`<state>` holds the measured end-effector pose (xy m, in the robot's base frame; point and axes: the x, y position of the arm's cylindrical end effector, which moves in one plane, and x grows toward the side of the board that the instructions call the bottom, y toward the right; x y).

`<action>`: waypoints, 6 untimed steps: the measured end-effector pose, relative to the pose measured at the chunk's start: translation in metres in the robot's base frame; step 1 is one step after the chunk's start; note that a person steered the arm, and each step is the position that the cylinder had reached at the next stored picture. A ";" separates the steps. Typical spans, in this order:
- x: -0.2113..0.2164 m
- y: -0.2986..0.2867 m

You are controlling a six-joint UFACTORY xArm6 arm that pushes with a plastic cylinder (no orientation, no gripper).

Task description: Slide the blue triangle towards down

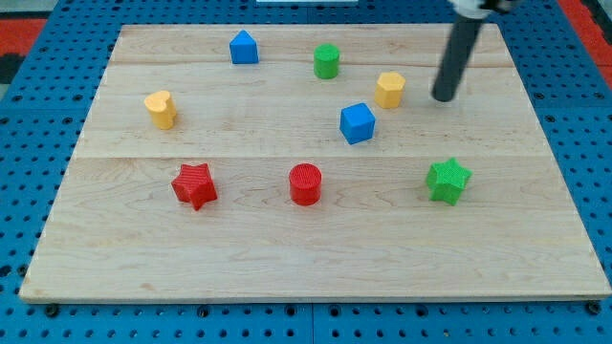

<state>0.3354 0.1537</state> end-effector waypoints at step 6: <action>-0.137 -0.246</action>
